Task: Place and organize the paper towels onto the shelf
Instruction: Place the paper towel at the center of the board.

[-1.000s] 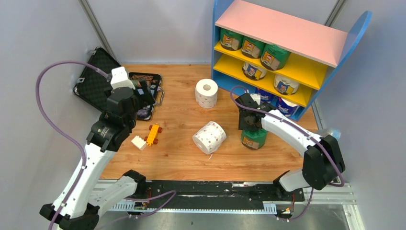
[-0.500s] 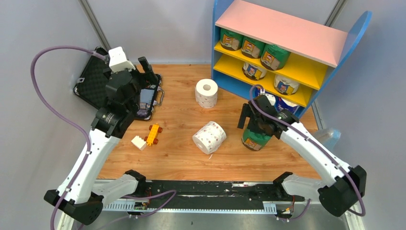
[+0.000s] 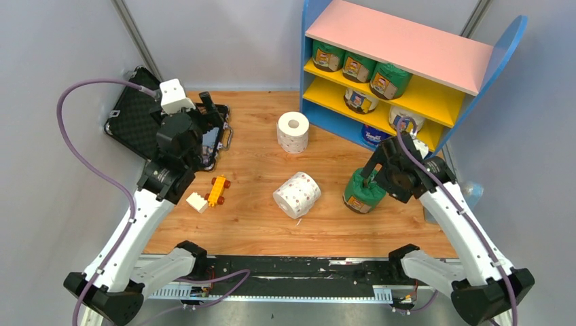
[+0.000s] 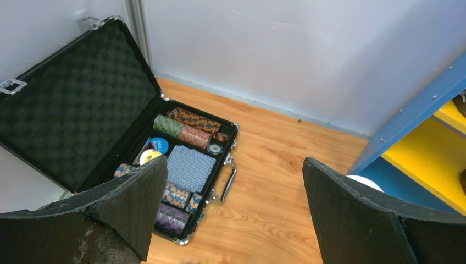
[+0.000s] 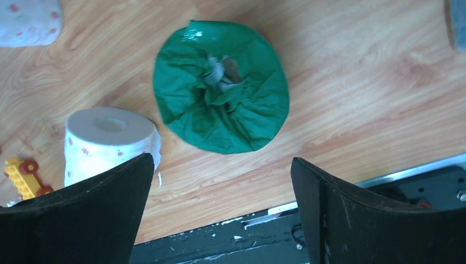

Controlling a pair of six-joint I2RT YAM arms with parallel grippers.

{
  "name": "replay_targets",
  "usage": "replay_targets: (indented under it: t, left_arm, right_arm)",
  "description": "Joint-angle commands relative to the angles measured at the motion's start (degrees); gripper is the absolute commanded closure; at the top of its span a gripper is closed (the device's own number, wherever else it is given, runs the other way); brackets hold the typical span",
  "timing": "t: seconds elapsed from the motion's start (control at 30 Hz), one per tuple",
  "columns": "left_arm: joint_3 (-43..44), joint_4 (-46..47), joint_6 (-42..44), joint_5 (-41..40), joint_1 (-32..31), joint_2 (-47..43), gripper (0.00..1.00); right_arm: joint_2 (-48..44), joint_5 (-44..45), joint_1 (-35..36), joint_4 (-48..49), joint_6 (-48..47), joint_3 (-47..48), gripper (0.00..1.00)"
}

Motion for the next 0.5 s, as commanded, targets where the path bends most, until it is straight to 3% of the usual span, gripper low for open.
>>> replay_targets:
  t: [0.0,0.07,0.33,0.47]
  left_arm:
    - [0.1,4.0,1.0,-1.1,0.4,-1.8,0.00]
    - [-0.1,3.9,0.9,-1.3,0.4,-2.5,0.00]
    - [-1.8,3.5,-0.3,-1.4,0.4,-5.8,0.00]
    - [-3.0,3.9,-0.9,-1.3,0.4,-6.3,0.00]
  right_arm:
    - [5.3,-16.5,-11.2,-0.1,-4.9,-2.6,0.04]
    - [8.0,-22.2,-16.4,0.4,-9.1,-3.0,0.04]
    - [3.8,-16.8,-17.6,2.0,-5.1,-7.2,0.11]
    - [1.9,-15.7,-17.6,3.8,-1.7,-9.9,0.25]
